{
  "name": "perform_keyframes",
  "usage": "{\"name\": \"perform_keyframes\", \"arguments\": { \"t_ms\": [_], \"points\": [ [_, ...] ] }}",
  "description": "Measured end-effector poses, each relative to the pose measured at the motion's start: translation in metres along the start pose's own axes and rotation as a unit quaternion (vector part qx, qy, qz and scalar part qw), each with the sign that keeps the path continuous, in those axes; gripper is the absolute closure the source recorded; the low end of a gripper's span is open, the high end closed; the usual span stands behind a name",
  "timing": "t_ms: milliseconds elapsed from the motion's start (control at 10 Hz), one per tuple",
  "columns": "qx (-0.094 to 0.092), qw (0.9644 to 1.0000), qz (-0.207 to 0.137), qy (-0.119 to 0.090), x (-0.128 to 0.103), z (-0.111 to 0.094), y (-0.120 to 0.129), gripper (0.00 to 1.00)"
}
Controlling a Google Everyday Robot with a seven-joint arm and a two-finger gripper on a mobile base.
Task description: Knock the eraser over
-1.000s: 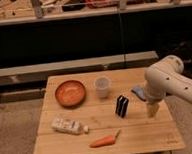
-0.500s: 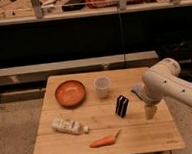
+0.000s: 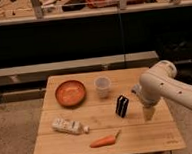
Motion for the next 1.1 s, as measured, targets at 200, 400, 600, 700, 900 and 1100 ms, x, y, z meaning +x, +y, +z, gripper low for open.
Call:
{"name": "perform_keyframes", "arguments": {
  "t_ms": [200,400,600,700,900,1100],
  "points": [
    [-0.001,1.0,-0.002,0.0,-0.002,0.002,0.001,0.2],
    [-0.002,1.0,-0.006,-0.001,-0.004,0.005,0.001,0.2],
    [-0.004,0.9999,-0.011,-0.002,-0.008,0.008,0.001,0.2],
    [-0.004,0.9999,-0.013,-0.002,-0.009,0.009,0.001,0.2],
    [-0.006,0.9998,-0.016,-0.004,-0.011,0.012,0.002,0.2],
    [-0.006,0.9998,-0.02,-0.004,-0.013,0.014,0.002,0.2]
  ]
}}
